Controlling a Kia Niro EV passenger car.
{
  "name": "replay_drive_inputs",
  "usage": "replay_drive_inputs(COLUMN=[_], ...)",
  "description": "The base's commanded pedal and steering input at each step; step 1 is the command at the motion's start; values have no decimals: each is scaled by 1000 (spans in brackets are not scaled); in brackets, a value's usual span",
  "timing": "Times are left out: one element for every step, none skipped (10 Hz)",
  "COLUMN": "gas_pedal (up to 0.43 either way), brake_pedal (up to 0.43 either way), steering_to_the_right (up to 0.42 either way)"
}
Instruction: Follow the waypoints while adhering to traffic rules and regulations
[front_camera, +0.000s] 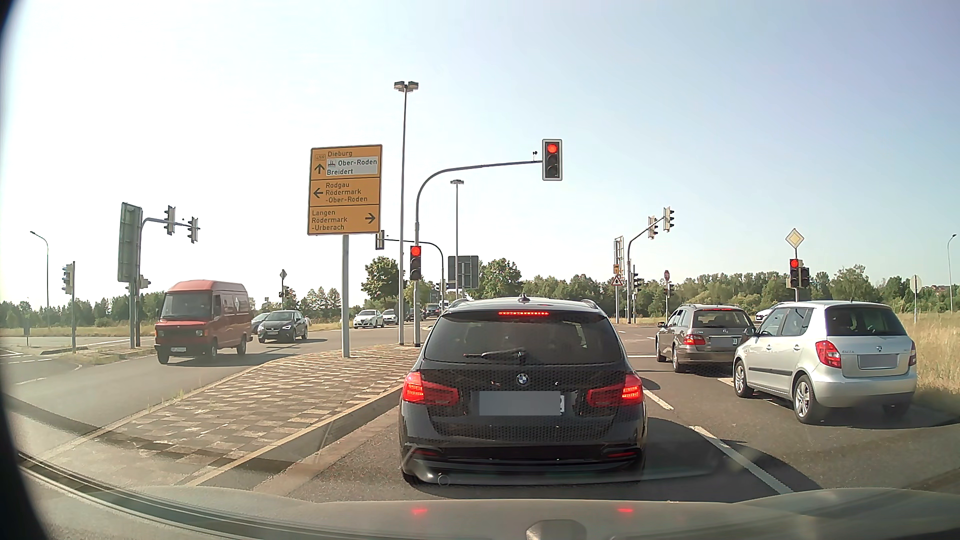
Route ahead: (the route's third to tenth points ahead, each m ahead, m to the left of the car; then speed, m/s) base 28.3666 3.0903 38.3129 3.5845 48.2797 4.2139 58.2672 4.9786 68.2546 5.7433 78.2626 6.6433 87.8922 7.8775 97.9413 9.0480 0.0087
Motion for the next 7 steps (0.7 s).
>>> replay_drive_inputs(gas_pedal=[0,0,0,0,0,0,0], brake_pedal=[402,402,402,402,402,402,402], steering_to_the_right=[-7,-6,-6,-7,-6,-6,-6])
